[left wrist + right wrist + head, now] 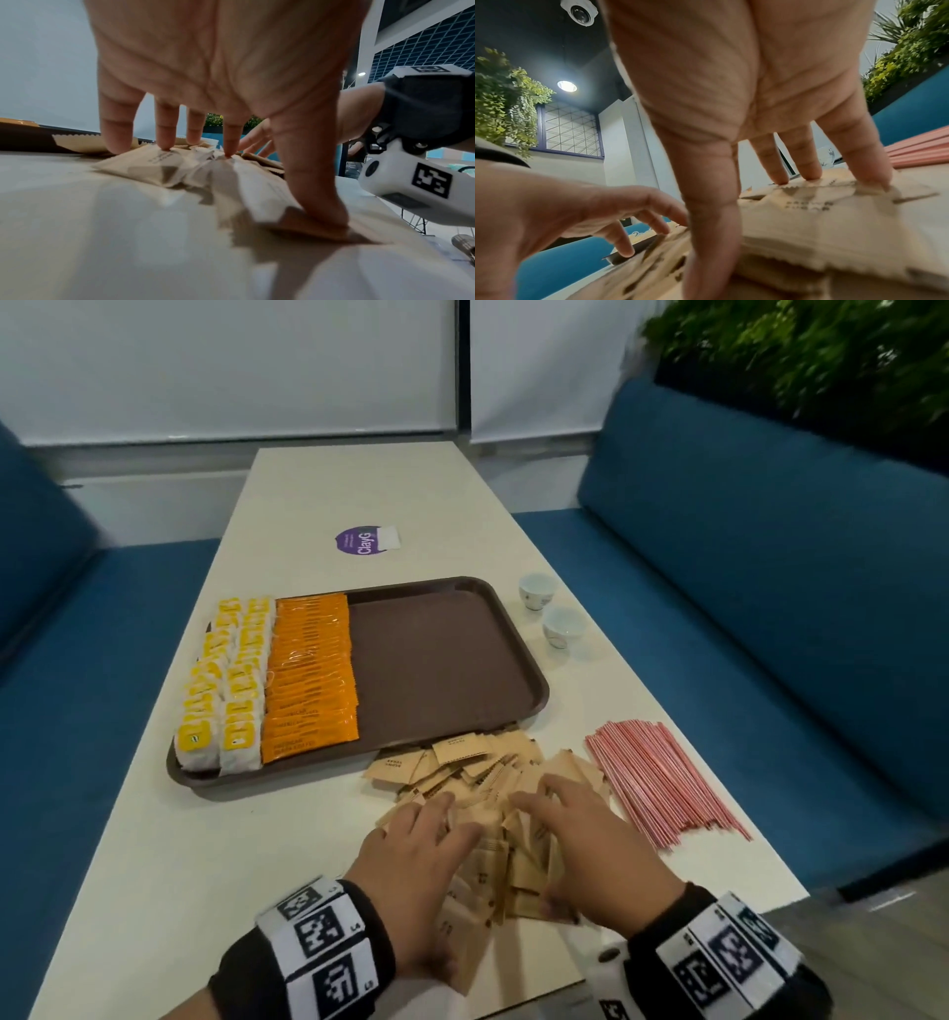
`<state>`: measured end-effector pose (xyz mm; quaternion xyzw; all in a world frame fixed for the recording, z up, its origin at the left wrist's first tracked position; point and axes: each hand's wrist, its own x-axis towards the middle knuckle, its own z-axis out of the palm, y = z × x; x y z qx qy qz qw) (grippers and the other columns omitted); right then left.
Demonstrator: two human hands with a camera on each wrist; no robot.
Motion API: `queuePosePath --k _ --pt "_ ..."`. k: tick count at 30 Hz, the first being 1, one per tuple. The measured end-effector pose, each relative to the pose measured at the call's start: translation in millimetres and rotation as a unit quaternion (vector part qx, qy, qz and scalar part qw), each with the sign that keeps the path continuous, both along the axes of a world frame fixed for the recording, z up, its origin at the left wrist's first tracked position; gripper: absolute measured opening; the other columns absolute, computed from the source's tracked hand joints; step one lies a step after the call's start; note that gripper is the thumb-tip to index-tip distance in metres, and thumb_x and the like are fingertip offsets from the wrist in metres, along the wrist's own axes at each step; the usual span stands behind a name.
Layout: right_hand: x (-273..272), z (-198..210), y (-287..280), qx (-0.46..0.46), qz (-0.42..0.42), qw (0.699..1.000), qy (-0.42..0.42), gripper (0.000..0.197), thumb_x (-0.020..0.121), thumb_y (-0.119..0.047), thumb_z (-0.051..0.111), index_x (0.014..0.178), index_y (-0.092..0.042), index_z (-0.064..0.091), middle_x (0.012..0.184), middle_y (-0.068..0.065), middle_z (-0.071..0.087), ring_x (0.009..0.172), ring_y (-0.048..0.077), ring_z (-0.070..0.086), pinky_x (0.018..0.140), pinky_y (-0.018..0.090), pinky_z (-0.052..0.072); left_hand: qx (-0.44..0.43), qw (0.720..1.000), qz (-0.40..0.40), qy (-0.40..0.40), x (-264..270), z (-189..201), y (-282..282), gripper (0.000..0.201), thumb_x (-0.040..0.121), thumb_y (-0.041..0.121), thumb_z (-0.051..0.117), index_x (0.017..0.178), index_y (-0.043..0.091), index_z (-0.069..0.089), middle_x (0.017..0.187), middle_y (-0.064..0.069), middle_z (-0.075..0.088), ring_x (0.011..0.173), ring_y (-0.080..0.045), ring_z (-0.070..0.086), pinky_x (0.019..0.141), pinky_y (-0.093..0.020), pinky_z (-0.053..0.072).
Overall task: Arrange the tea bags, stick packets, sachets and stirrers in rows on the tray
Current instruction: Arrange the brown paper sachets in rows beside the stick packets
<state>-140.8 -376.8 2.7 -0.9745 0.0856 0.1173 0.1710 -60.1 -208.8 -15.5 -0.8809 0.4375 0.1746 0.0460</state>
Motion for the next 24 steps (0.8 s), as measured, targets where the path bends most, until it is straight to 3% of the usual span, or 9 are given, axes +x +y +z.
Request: queuePosePath --k 4,8,11,13,16,19,24 --pt "4.5 -8.8 7.0 0.018 -0.009 0.999 -0.028 0.076 0.078 -0.022 0.07 0.14 -0.041 0.032 0.144 -0.01 0.028 0.134 0.011 0.024 0.102 0.025 0.036 -0.04 0.999 0.022 0.006 11.1 -1.3 4.4 0.085 0.071 0.046 0.072 0.139 0.034 0.021 0.15 0.002 0.012 0.134 -0.02 0.02 0.106 -0.031 0.035" --pt "8.3 -13.0 14.4 0.027 -0.013 0.999 -0.038 0.075 0.076 -0.024 0.073 0.139 -0.039 0.035 0.141 -0.012 0.032 0.131 0.01 0.028 0.104 0.023 0.032 -0.072 0.996 0.047 0.027 19.1 -4.8 11.4 0.082 0.073 0.045 0.07 0.139 0.031 0.024 0.142 0.005 0.022 0.127 -0.016 0.026 0.103 -0.024 0.034" --pt "7.4 -12.7 17.1 0.044 -0.021 0.998 -0.039 0.076 0.077 -0.013 0.071 0.141 -0.036 0.035 0.142 -0.011 0.032 0.131 0.009 0.029 0.103 0.02 0.034 -0.081 0.994 0.077 0.003 24.2 -5.0 15.7 0.091 0.071 0.052 0.069 0.143 0.031 0.016 0.147 0.0 0.016 0.132 -0.021 0.023 0.106 -0.03 0.032" --pt "3.8 -10.0 14.8 0.045 -0.043 0.997 -0.033 0.08 0.078 -0.007 0.068 0.143 -0.036 0.031 0.15 -0.008 0.024 0.137 0.012 0.023 0.108 0.024 0.031 -0.075 0.991 0.11 0.019 24.7 -5.4 18.1 0.095 0.072 0.053 0.068 0.145 0.03 0.011 0.152 -0.005 0.008 0.138 -0.026 0.018 0.11 -0.035 0.03" --pt "-3.0 -6.2 9.2 0.006 -0.082 0.996 -0.021 0.084 0.078 -0.018 0.071 0.145 -0.039 0.024 0.155 -0.005 0.015 0.142 0.017 0.014 0.114 0.034 0.024 -0.065 0.987 0.131 0.066 21.7 -5.4 20.5 0.097 0.075 0.044 0.069 0.146 0.029 0.005 0.154 -0.009 0.002 0.138 -0.031 0.021 0.108 -0.036 0.033" --pt "-4.1 -7.6 8.6 0.026 -0.095 0.995 0.01 0.094 0.072 -0.027 0.078 0.146 -0.039 0.022 0.15 -0.006 0.022 0.137 0.017 0.02 0.109 0.033 0.03 -0.068 0.985 0.146 0.069 20.7 -6.0 19.4 0.102 0.073 0.041 0.073 0.146 0.028 0.003 0.153 -0.01 0.004 0.136 -0.031 0.025 0.107 -0.035 0.033" --pt "0.7 -14.3 9.5 0.053 -0.062 0.997 -0.008 0.092 0.07 -0.025 0.079 0.144 -0.036 0.025 0.138 -0.007 0.033 0.127 0.015 0.028 0.105 0.032 0.037 -0.043 0.973 0.22 0.056 24.1 -3.2 16.1 0.107 0.069 0.046 0.075 0.146 0.028 0.004 0.149 -0.008 0.016 0.135 -0.028 0.026 0.108 -0.038 0.034"
